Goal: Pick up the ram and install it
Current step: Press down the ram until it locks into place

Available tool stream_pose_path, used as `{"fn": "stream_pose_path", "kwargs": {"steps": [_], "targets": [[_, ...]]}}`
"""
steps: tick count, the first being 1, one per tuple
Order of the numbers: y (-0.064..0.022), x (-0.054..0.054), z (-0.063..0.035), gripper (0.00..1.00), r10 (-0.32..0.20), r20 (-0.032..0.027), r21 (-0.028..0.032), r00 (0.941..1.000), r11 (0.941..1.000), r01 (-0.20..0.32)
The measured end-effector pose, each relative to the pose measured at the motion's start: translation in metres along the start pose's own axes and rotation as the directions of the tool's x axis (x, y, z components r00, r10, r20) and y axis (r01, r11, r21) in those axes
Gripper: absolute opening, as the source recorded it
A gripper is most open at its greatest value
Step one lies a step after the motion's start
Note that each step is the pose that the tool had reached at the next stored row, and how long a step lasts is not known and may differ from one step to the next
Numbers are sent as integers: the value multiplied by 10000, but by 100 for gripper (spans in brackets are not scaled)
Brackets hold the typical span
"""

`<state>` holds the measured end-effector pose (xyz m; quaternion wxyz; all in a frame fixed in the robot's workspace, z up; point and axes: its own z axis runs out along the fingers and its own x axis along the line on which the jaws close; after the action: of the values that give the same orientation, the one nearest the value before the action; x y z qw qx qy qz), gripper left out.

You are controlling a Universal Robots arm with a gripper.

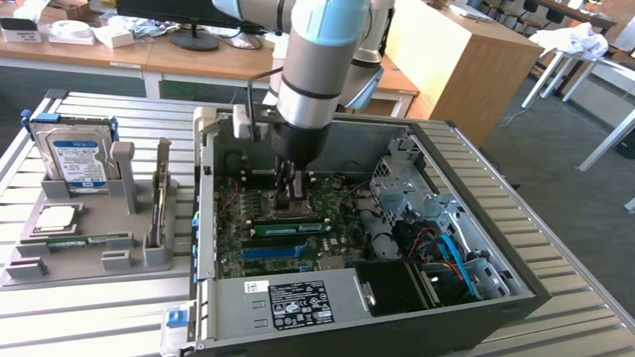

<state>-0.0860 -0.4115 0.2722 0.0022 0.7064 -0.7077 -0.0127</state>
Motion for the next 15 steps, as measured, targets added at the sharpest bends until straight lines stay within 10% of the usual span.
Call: {"fn": "stream_pose_path", "kwargs": {"steps": [15], "targets": [[11,-7,-502,10,0,0,-1,10000,10000,0]]}}
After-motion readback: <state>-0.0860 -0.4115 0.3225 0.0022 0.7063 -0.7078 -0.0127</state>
